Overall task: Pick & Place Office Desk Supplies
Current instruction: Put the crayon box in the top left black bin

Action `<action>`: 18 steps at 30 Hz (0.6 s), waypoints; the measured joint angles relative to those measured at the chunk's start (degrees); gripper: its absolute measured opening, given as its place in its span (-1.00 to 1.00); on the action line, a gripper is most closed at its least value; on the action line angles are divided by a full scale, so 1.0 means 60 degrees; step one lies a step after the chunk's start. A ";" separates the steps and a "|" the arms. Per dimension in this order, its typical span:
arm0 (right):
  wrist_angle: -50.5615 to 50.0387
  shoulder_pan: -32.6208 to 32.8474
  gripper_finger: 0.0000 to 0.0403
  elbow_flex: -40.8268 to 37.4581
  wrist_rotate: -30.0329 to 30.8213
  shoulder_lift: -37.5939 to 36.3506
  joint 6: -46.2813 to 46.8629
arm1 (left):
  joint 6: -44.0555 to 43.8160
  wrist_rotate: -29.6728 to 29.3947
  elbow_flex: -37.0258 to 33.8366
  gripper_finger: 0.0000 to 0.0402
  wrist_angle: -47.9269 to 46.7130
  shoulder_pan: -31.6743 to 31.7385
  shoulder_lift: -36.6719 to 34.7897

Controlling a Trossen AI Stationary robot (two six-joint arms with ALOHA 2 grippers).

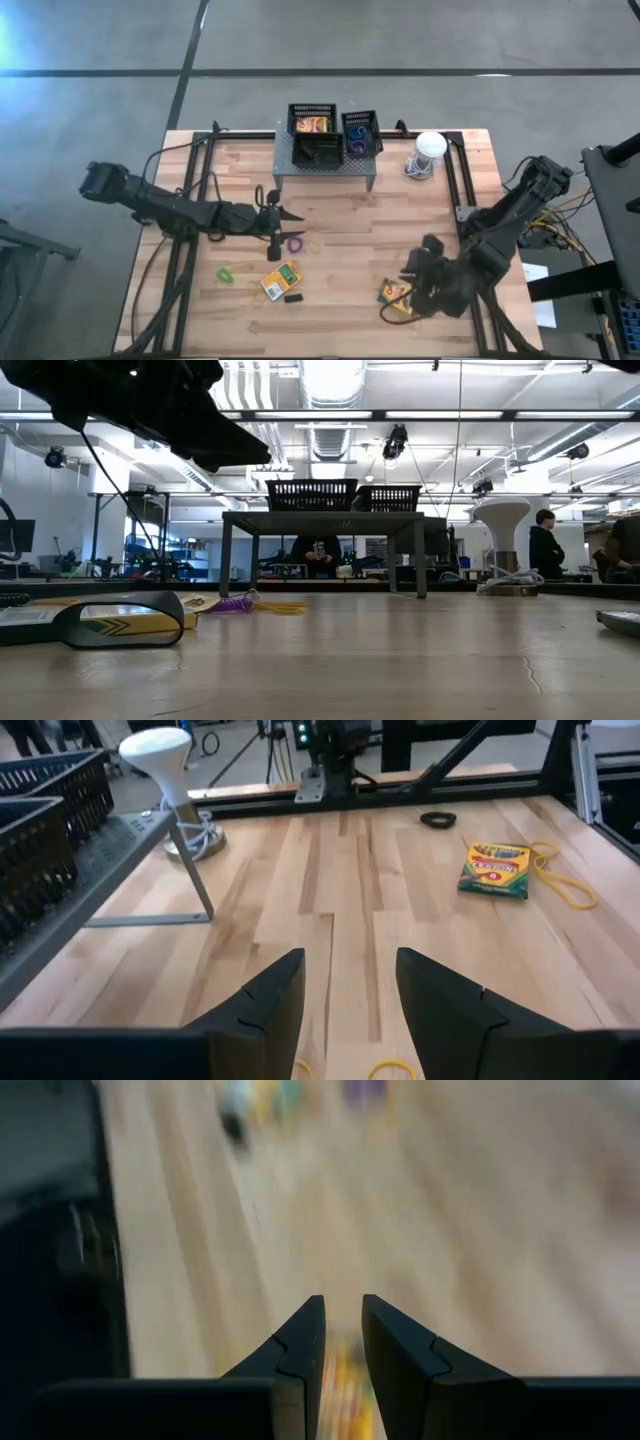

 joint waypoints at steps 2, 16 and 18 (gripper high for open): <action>-0.0720 0.0024 -0.66 0.0135 -0.1336 0.0369 0.1104 | -0.0003 0.0000 0.0003 -0.19 0.0080 0.0000 0.0000; 0.2791 -0.0072 -0.66 -0.1871 -0.6142 0.2087 0.1626 | -0.0004 0.0000 0.0003 -0.19 0.0179 0.0004 0.0000; 0.2850 -0.0072 -0.66 -0.2048 -0.6146 0.2235 0.1714 | -0.0004 0.0000 0.0003 -0.19 0.0176 0.0004 0.0000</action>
